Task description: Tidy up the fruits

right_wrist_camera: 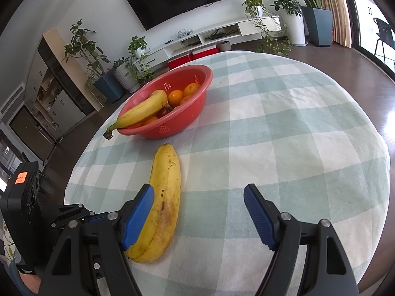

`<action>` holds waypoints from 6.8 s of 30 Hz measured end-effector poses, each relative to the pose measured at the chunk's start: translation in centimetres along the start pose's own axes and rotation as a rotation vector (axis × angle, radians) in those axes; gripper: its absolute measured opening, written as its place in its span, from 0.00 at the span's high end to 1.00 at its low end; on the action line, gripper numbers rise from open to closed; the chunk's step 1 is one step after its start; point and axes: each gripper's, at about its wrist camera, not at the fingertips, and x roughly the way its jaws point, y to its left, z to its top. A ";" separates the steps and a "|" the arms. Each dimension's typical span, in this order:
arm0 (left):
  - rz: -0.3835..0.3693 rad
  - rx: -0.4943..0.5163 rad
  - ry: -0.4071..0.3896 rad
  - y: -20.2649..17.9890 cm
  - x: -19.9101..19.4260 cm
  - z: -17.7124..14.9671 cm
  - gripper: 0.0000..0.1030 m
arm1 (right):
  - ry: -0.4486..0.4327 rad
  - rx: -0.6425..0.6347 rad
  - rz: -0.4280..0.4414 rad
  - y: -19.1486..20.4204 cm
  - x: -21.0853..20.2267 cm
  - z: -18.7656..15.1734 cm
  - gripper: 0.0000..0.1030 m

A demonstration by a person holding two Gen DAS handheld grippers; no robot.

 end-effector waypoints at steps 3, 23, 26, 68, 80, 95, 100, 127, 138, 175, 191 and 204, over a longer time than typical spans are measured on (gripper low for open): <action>-0.006 -0.012 -0.010 0.3 -0.3 -0.4 0.71 | 0.003 -0.012 0.001 0.2 0.1 0.0 0.24; -0.088 -0.195 -0.169 4.9 -4.5 -4.2 0.71 | 0.073 -0.189 -0.028 5.3 1.3 -1.7 0.30; -0.102 -0.207 -0.192 5.5 -5.0 -4.6 0.71 | 0.101 -0.197 -0.053 6.2 2.0 -2.1 0.36; -0.142 -0.242 -0.271 6.4 -6.2 -5.9 0.71 | 0.248 -0.286 -0.203 7.4 3.8 -1.0 0.67; -0.161 -0.257 -0.311 6.5 -7.4 -5.2 0.71 | 0.131 -0.149 -0.107 4.3 -0.8 1.3 0.67; -0.045 -0.147 -0.372 9.8 -11.5 7.3 0.71 | 0.008 -0.174 -0.037 5.1 -1.5 10.7 0.67; -0.026 -0.120 -0.340 11.3 -10.1 11.8 0.71 | 0.025 -0.184 -0.028 5.2 1.1 13.2 0.67; -0.010 -0.170 -0.195 14.9 1.9 15.2 0.71 | 0.118 -0.290 -0.124 6.5 11.6 14.8 0.66; 0.003 -0.189 -0.234 15.5 1.2 15.2 0.36 | 0.127 -0.305 -0.137 6.7 12.3 14.5 0.65; 0.443 -0.192 -0.760 -5.2 -24.6 -2.3 0.00 | -0.725 -0.248 -0.124 9.5 -20.7 1.9 0.00; 0.428 -0.315 -0.474 -4.6 -16.2 -4.8 0.00 | -0.433 -0.186 -0.273 7.0 -15.0 -4.2 0.00; 0.405 -0.385 -0.402 -2.8 -13.4 -6.0 0.00 | -0.275 -0.192 -0.291 7.2 -11.7 -6.1 0.00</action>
